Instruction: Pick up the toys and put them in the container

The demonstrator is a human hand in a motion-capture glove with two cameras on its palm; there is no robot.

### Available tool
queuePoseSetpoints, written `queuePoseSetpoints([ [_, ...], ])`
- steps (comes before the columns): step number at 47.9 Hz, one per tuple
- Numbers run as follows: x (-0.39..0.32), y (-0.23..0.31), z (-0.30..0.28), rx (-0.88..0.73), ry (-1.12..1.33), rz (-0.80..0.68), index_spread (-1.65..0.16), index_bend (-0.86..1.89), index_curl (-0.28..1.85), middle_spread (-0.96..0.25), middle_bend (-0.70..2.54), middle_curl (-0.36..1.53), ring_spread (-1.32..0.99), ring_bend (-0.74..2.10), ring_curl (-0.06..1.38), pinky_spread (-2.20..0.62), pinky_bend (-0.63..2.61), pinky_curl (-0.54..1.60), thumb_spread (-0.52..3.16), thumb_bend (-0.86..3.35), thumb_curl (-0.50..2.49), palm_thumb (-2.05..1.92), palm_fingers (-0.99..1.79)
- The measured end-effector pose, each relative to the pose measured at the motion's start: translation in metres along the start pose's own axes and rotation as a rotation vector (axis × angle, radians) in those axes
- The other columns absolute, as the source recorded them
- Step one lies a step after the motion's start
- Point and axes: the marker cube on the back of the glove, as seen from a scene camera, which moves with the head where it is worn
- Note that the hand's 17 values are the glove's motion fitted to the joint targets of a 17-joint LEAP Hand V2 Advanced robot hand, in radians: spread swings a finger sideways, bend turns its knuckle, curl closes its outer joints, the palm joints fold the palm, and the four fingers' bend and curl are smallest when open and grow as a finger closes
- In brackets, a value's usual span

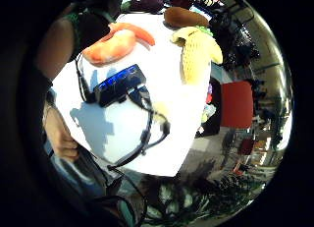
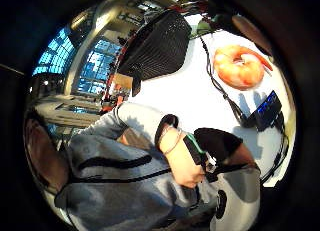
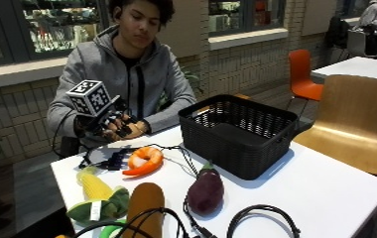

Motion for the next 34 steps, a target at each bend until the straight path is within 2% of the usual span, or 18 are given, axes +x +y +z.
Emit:
queuePoseSetpoints([
  [3, 0.006, -0.010, 0.002, -0.025, 0.016, -0.006, -0.17, 0.10, 0.02, -0.01, 0.28, 0.07, -0.08, 0.25, 0.05, 0.00, 0.50, 0.13, 0.55, 0.18, 0.05, 0.25, 0.29],
  [6, 0.016, -0.027, 0.007, -0.100, 0.054, -0.008, -0.21, 0.03, 0.03, 0.00, 0.27, 0.10, -0.10, 0.28, 0.09, 0.00, 0.60, 0.19, 0.73, 0.20, 0.08, 0.28, 0.13],
  [13, 0.028, -0.055, 0.016, -0.233, 0.139, -0.013, -0.26, 0.05, 0.03, 0.01, 0.25, 0.15, -0.11, 0.29, 0.12, 0.00, 0.71, 0.25, 1.02, 0.23, 0.13, 0.32, -0.10],
  [19, 0.037, -0.083, 0.027, -0.328, 0.150, 0.015, -0.28, 0.09, 0.06, 0.02, 0.20, 0.18, -0.11, 0.27, 0.14, 0.01, 0.72, 0.27, 1.14, 0.19, 0.16, 0.27, -0.17],
  [26, 0.039, -0.096, 0.048, -0.361, 0.063, -0.011, -0.28, 0.09, 0.08, 0.03, 0.16, 0.20, -0.10, 0.23, 0.15, 0.01, 0.72, 0.28, 1.22, 0.15, 0.19, 0.24, -0.20],
  [34, 0.037, -0.109, 0.057, -0.406, 0.086, -0.014, -0.29, 0.09, 0.10, 0.03, 0.15, 0.22, -0.10, 0.20, 0.18, 0.02, 0.72, 0.29, 1.32, 0.14, 0.24, 0.25, -0.20],
])
